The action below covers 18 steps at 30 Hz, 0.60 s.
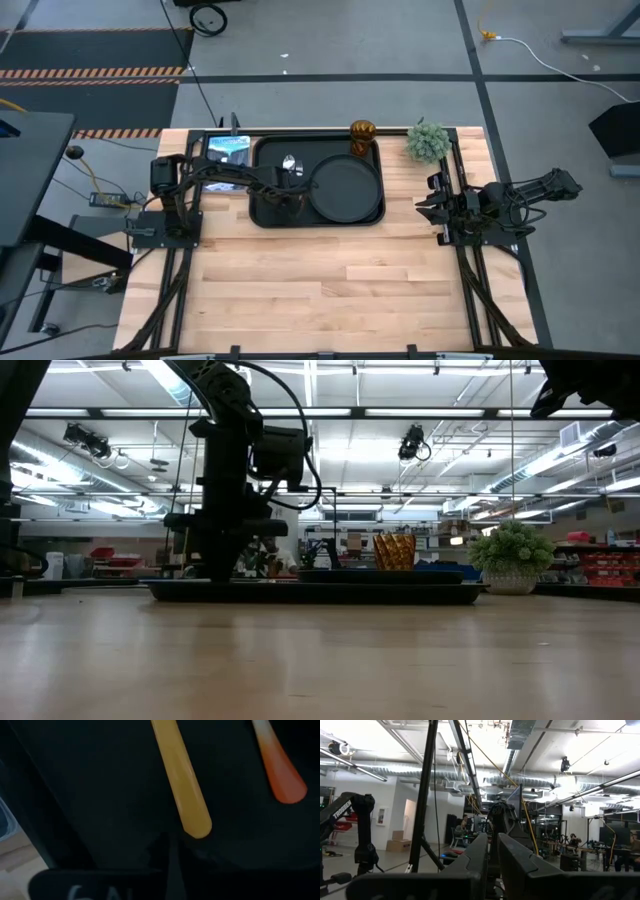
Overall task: Pick and place plate/cup/fork/spoon on tray
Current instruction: Put the yellow spoon on the black serving tray to the left side of the black plate
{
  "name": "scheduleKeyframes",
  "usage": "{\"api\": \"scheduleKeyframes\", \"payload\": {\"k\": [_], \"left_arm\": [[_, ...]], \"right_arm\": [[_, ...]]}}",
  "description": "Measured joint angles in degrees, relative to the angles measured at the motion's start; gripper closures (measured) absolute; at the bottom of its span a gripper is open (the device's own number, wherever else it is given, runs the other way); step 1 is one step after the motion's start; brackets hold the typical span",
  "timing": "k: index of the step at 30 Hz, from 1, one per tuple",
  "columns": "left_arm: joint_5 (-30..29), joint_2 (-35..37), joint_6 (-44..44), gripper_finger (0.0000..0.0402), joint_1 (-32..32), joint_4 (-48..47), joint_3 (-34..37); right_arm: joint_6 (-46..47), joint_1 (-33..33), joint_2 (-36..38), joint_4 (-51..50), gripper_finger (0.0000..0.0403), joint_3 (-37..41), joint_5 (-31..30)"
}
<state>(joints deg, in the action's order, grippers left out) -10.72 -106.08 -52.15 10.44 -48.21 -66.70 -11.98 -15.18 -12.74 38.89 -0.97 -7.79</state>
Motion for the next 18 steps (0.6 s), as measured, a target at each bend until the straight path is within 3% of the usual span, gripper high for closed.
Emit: {"api": "scheduleKeyframes", "payload": {"k": [18], "left_arm": [[-1.3,0.0,-0.7,0.0349,0.0,0.4,0.0]], "right_arm": [[0.0,0.0,0.0,0.0,0.0353,0.0,0.0]]}}
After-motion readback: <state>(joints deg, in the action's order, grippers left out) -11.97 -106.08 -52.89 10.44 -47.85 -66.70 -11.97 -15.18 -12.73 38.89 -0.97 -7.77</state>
